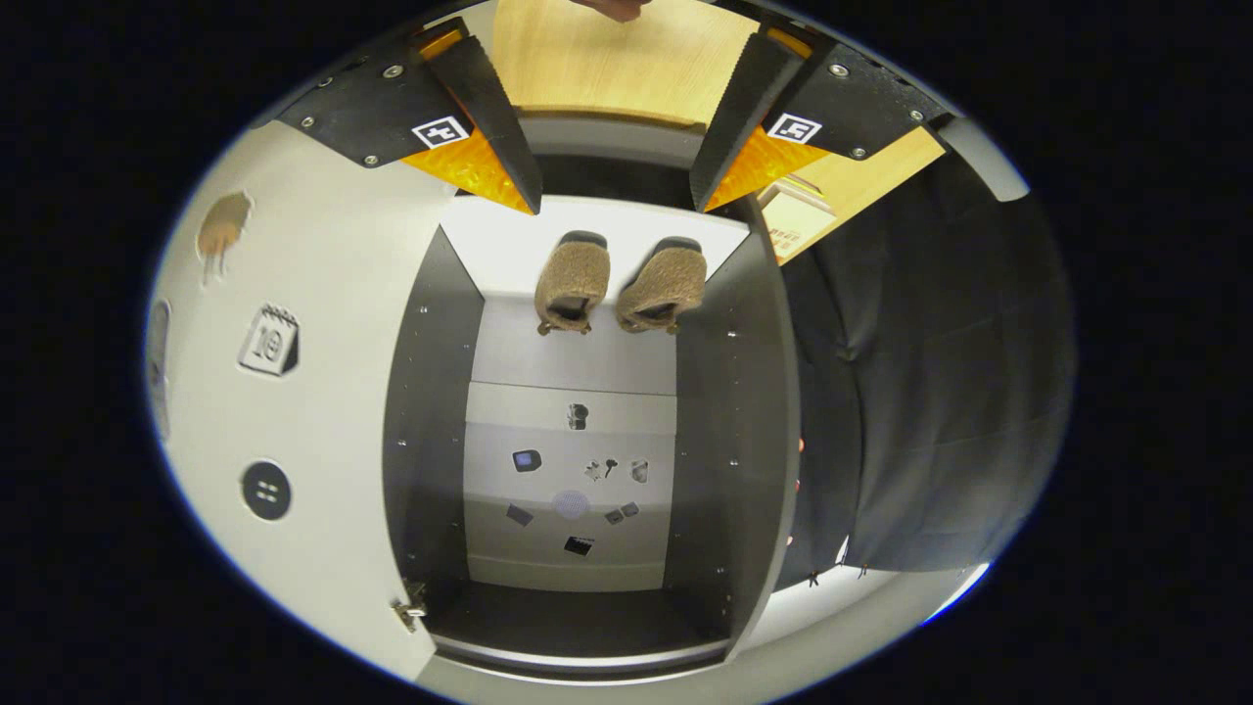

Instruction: Open the shoe cabinet door, grab the shoes and put them into the shoe cabinet, then close the shoe cabinet door.

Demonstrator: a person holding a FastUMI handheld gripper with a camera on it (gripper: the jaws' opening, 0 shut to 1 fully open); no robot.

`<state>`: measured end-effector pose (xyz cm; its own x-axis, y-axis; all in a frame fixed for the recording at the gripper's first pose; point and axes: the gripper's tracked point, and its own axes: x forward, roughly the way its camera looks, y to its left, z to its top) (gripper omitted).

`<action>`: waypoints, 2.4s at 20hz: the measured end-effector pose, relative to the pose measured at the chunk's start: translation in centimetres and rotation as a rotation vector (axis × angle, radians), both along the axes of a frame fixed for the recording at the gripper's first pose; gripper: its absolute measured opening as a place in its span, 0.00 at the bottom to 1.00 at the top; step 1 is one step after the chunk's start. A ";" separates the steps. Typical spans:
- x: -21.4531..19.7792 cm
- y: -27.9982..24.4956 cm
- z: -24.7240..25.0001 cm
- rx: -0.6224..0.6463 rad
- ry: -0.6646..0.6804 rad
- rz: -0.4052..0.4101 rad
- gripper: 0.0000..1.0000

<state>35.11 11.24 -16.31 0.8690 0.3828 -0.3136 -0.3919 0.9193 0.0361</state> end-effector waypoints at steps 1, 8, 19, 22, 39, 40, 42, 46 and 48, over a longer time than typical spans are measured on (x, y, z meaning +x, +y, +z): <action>-1.4 -0.3 -0.2 0.016 0.004 0.008 0.95; -10.0 -4.4 0.9 0.100 0.009 -0.020 0.95; -19.2 -14.9 5.1 0.051 -0.015 -0.253 0.95; -20.0 -18.5 6.1 0.029 -0.038 -0.288 0.95; -12.9 -26.8 7.7 0.130 -0.089 -0.137 0.95; -12.6 -26.3 7.7 0.139 -0.082 -0.124 0.95; -12.2 -25.7 8.0 0.147 -0.099 -0.106 0.91; -12.2 -24.2 7.9 0.178 -0.096 -0.079 0.85; -12.0 -23.0 8.0 0.198 -0.084 -0.070 0.82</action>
<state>23.07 -11.80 -8.34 0.9155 0.3673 -0.1641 -0.3364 0.9226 0.1887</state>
